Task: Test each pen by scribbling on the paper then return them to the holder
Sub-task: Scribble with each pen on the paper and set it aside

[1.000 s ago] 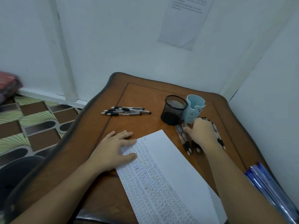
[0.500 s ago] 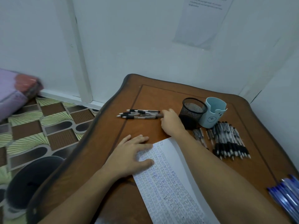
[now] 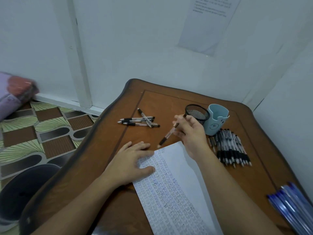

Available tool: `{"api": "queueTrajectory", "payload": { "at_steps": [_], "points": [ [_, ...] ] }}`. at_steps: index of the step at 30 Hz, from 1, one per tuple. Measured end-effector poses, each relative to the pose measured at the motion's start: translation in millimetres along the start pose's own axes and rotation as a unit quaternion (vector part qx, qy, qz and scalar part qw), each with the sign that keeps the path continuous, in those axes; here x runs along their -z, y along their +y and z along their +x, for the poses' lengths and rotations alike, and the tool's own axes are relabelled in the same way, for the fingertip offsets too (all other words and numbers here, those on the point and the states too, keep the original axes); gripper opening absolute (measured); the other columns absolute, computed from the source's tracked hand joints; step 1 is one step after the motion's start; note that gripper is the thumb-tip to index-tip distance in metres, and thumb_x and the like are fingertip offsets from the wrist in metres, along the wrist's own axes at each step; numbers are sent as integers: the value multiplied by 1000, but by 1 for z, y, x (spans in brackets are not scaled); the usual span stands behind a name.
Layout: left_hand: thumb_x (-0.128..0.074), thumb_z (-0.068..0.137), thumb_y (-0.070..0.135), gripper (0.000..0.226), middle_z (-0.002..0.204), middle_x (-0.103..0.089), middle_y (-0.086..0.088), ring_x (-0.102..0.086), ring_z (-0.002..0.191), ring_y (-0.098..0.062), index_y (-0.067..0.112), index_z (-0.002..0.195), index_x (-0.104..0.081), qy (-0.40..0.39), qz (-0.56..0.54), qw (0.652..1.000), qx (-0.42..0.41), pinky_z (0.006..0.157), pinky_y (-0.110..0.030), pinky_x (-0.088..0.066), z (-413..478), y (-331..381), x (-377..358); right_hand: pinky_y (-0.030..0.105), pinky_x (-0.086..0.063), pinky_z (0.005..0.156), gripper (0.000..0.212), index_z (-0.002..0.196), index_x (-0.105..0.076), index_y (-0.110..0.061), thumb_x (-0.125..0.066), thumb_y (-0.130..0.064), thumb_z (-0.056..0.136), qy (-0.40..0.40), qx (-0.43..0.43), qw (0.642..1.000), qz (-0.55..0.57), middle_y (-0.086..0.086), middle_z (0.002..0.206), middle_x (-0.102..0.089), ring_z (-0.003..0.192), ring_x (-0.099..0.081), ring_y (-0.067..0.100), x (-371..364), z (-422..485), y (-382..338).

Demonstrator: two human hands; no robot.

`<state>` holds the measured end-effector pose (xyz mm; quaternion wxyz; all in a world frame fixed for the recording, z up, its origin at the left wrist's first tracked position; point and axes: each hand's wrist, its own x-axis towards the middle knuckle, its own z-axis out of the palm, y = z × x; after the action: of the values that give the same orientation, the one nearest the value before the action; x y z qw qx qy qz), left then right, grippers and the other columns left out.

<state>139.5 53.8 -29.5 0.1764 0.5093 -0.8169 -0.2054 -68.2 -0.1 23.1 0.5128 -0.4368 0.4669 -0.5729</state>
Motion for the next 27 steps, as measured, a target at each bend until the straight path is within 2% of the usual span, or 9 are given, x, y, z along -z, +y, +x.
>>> {"api": "queueTrajectory", "payload": {
  "at_steps": [3,6,10,13,15,17,20,24,27],
  "points": [
    [-31,65,80,83,153,-28,23,-8,133,16,42,137,-48,0,3,1000,0,116,-24,3,0,0,0,35,-58,65,13,110,-52,-19,-41,-25,106,-18,-19,992,120,8,81,-70,67,-67,22,5,-10,-6],
    [-33,66,80,82,153,-28,23,-8,133,17,42,137,-48,2,-6,1000,-1,115,-23,4,1,0,-1,19,-31,40,22,125,-49,-30,-36,-29,107,-30,-22,994,99,3,61,-45,42,-32,10,7,-15,-6],
    [-35,65,80,81,151,-29,25,-8,134,17,43,135,-49,5,-6,1000,2,116,-23,3,2,-1,-2,12,-17,39,10,98,-50,-24,-51,-34,99,-49,-24,995,81,-1,56,-35,39,-22,5,9,-15,-5],
    [-37,66,80,79,151,-29,26,-9,134,18,44,135,-50,6,-6,1000,1,116,-22,3,3,-3,-3,16,-23,36,13,95,-57,-16,-59,-28,90,-53,-6,993,106,-3,43,-33,34,-27,6,11,-16,-7],
    [-37,66,80,79,151,-30,26,-9,134,18,43,134,-51,7,-8,1000,0,115,-22,3,3,-3,-3,22,-40,44,24,95,-63,-6,-50,-25,100,-48,-17,990,129,0,44,-43,40,-42,11,16,-13,-5],
    [-37,66,80,79,151,-30,25,-10,134,17,43,135,-51,7,-9,1000,0,116,-23,3,3,-3,-3,30,-47,60,50,86,-66,-2,-36,-38,105,-38,-48,985,163,5,55,-54,56,-51,16,21,-8,-2],
    [-35,66,80,80,151,-29,25,-10,134,16,43,135,-49,3,-6,1000,1,116,-24,3,3,-2,-2,27,-39,56,71,90,-70,-5,-28,-62,95,-31,-45,994,93,5,56,-53,54,-48,15,30,-8,9],
    [-34,65,81,81,152,-28,25,-10,136,15,43,136,-49,-2,-1,1000,6,118,-26,2,4,-1,-1,23,-48,50,57,99,-69,-4,-48,-55,85,-63,-23,997,35,17,80,-73,65,-66,19,31,-13,26],
    [-34,64,80,82,152,-29,25,-11,135,16,43,136,-49,-1,-4,1000,6,117,-26,2,4,0,-1,20,-34,42,35,71,-56,-16,-70,-48,76,-64,-7,998,0,4,56,-52,48,-43,13,28,-9,33]
  ]
}}
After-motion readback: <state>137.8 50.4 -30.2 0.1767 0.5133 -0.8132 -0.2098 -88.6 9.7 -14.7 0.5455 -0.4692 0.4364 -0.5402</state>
